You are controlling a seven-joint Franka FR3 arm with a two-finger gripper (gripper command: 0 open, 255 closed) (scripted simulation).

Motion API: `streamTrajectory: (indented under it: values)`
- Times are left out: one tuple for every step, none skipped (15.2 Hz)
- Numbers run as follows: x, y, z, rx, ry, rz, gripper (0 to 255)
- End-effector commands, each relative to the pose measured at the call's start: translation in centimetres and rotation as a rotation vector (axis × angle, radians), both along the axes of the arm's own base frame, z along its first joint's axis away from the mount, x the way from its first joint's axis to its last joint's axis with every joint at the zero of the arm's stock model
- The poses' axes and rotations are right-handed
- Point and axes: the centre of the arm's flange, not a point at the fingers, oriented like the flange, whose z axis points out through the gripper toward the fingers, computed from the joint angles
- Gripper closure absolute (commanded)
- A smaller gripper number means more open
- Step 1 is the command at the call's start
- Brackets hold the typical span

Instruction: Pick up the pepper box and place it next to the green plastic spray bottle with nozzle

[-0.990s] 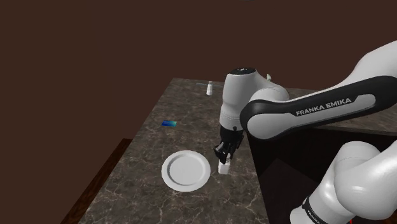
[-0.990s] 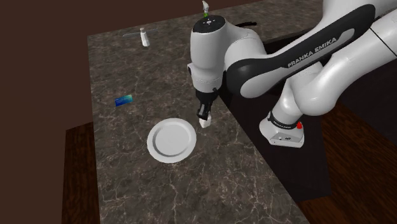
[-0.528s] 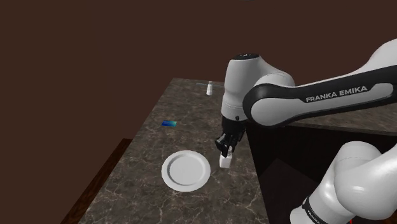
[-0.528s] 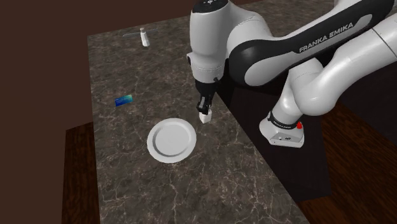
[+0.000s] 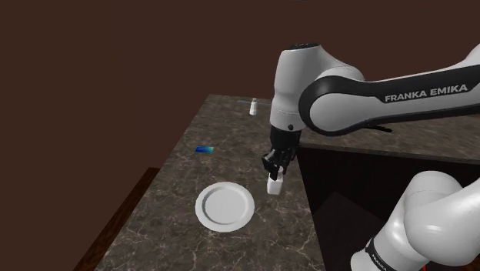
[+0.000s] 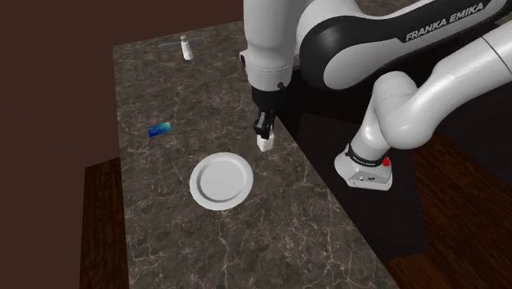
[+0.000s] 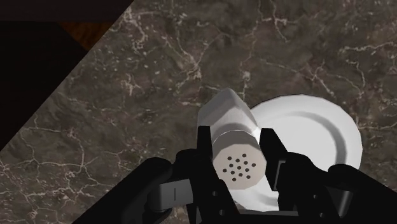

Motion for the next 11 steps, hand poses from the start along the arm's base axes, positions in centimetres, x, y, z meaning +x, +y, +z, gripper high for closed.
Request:
streamTrajectory:
  values:
    - [0.0, 0.0, 1.0, 0.000, 0.000, 0.000, 255]
    - [0.0, 0.0, 1.5, 0.000, 0.000, 0.000, 255]
    - [0.0, 0.0, 2.1, 0.000, 0.000, 0.000, 255]
    - [0.0, 0.0, 2.6, 0.000, 0.000, 0.000, 255]
    - [0.0, 0.0, 3.1, 0.000, 0.000, 0.000, 255]
    - [0.0, 0.0, 3.6, 0.000, 0.000, 0.000, 255]
    - [0.0, 0.0, 4.2, 0.000, 0.000, 0.000, 255]
    - [0.0, 0.0, 4.7, 0.000, 0.000, 0.000, 255]
    - [0.0, 0.0, 5.2, 0.000, 0.000, 0.000, 255]
    - [0.0, 0.0, 5.7, 0.000, 0.000, 0.000, 255]
    - [0.0, 0.0, 6.3, 0.000, 0.000, 0.000, 255]
